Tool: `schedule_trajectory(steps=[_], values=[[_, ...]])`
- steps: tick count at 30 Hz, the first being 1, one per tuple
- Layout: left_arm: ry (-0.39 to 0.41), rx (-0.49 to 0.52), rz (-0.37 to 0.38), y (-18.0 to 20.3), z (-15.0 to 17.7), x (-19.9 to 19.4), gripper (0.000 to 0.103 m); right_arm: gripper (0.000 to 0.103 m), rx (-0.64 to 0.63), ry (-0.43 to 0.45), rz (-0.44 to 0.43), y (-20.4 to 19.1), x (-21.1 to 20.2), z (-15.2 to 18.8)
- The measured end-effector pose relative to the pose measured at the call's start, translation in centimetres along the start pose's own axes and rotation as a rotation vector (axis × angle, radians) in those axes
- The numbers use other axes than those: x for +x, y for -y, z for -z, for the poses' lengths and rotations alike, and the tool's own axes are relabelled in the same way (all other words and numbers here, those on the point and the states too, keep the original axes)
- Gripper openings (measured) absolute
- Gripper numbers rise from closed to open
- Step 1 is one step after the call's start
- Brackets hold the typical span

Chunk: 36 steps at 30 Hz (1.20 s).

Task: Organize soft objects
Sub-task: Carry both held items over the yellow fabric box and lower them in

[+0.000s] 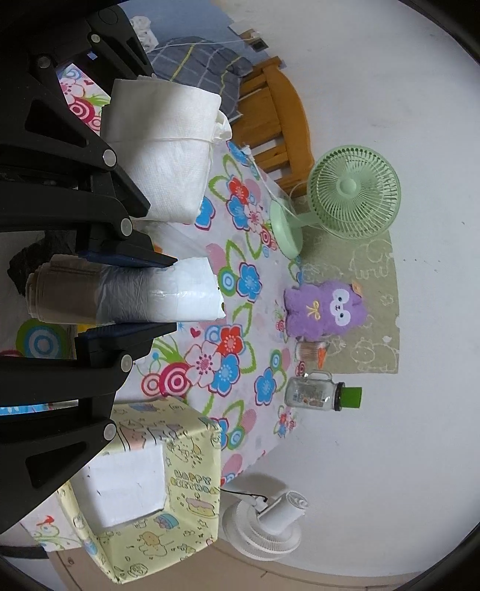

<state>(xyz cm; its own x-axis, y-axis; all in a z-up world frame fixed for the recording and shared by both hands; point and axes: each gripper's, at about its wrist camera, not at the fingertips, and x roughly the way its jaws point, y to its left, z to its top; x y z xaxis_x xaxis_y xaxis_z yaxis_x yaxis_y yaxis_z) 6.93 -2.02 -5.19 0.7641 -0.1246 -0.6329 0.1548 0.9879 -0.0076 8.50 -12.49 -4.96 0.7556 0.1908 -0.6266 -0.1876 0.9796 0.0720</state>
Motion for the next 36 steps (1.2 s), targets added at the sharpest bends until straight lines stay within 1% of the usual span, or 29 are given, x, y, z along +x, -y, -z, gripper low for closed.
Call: schedule_trajectory(steps=[19,36], values=[[0.026,0.029,0.002,3.4,-2.1,-0.6,0.037,0.029,0.021,0.035,0.012,3.9,-1.7,-1.4],[0.039,0.08,0.049,8.5,-3.8,0.1,0.037,0.029,0.066,0.053,0.069,9.1,-3.0,-1.7]])
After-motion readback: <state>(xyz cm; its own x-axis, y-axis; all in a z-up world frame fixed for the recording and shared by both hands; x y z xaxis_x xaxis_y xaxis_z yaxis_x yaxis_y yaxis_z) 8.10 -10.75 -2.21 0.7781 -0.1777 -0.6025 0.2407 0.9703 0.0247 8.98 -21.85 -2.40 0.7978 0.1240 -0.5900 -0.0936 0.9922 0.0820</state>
